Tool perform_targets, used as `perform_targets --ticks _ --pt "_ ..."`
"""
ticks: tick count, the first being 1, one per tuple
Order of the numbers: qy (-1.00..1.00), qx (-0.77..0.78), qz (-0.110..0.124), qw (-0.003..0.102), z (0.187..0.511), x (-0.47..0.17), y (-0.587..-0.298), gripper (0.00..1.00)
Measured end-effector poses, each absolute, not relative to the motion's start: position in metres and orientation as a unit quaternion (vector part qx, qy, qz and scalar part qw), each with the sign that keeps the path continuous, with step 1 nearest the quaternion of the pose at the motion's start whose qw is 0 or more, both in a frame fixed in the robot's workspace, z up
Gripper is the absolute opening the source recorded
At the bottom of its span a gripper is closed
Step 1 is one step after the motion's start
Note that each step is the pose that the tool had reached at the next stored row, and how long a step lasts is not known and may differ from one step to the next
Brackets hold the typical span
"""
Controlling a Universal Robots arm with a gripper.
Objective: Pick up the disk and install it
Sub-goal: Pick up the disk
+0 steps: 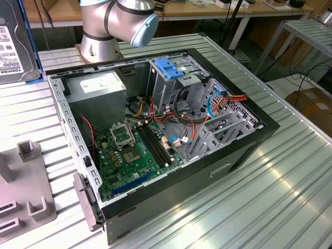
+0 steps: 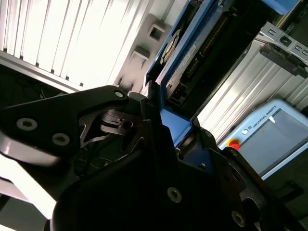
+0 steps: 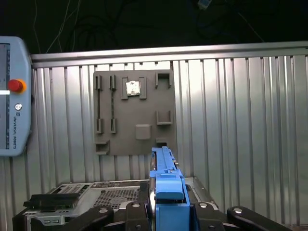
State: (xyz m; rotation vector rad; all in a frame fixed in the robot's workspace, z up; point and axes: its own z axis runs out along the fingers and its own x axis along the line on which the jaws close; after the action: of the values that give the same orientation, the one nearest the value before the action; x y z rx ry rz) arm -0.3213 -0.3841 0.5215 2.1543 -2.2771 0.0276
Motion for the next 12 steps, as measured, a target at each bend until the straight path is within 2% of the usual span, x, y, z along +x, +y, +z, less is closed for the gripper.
perform_targets --ticks 12 --pt "-0.726 0.687 0.009 0.003 0.521 -0.296 -0.385 0.37"
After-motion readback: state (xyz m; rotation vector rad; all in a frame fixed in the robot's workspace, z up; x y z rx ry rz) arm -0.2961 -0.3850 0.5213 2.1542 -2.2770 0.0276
